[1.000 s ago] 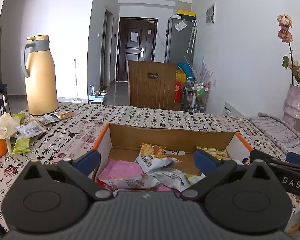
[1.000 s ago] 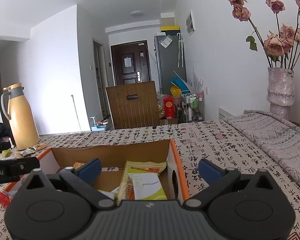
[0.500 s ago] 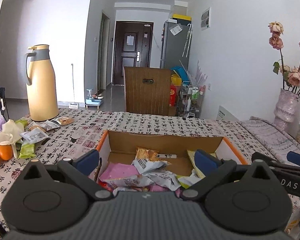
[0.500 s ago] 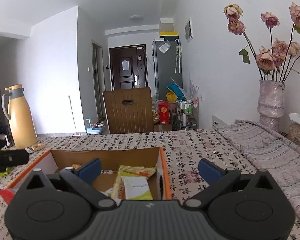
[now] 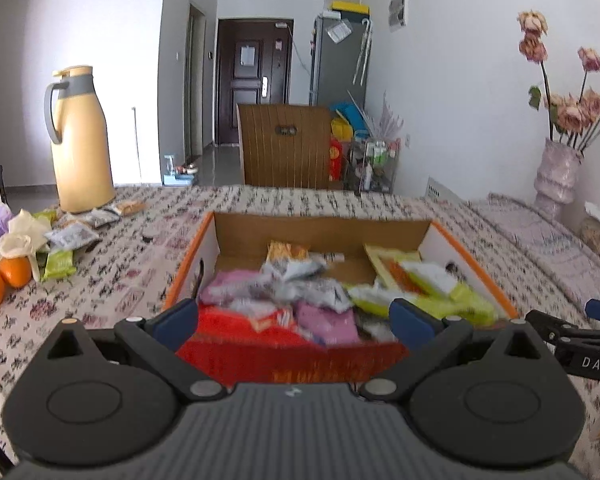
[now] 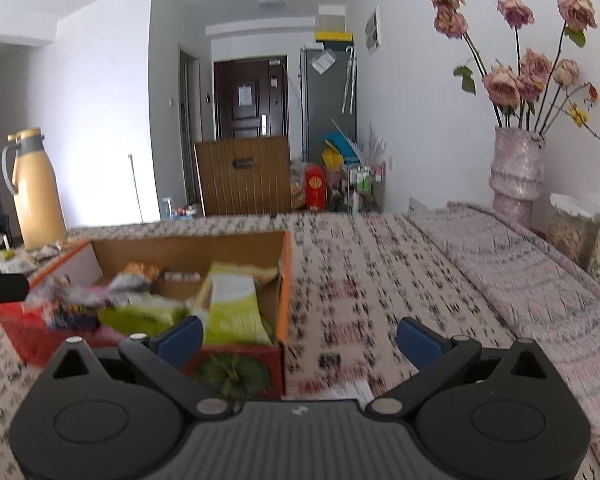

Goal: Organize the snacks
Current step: 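Move both tools back over the remaining white packets, then grasp a white wrapped packet with the right gripper while the left gripper grasps another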

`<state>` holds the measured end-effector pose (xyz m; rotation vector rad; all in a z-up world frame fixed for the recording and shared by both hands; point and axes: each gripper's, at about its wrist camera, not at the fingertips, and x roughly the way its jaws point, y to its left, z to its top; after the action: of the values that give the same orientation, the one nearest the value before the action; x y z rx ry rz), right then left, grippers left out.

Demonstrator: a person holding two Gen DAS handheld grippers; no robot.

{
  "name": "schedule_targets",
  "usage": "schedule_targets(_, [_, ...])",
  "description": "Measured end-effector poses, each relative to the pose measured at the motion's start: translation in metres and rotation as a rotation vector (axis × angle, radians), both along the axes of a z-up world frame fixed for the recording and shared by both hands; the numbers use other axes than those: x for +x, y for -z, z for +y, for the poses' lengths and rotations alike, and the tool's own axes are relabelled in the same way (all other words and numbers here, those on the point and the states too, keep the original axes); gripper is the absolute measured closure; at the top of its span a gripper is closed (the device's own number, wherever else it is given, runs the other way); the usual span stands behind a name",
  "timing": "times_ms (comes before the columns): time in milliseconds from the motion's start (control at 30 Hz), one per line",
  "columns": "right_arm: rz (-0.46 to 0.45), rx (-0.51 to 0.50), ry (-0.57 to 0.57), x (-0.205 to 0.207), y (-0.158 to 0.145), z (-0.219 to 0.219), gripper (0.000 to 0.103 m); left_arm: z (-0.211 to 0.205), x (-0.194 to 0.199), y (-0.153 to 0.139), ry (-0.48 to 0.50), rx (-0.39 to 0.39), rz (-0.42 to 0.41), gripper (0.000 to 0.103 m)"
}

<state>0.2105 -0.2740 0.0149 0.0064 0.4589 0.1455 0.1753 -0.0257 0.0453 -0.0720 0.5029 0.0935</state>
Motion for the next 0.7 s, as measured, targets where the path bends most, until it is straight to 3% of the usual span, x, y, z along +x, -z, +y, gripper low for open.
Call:
schedule_targets(467, [0.165, -0.078, 0.0, 0.008, 0.042, -0.019, 0.0, 0.004, -0.014, 0.055, 0.02, 0.005, 0.155, 0.0])
schedule_targets(700, [0.222, -0.094, -0.006, 0.031, 0.053, -0.016, 0.0, 0.009, -0.014, 0.069, 0.046, -0.025, 0.157, 0.0])
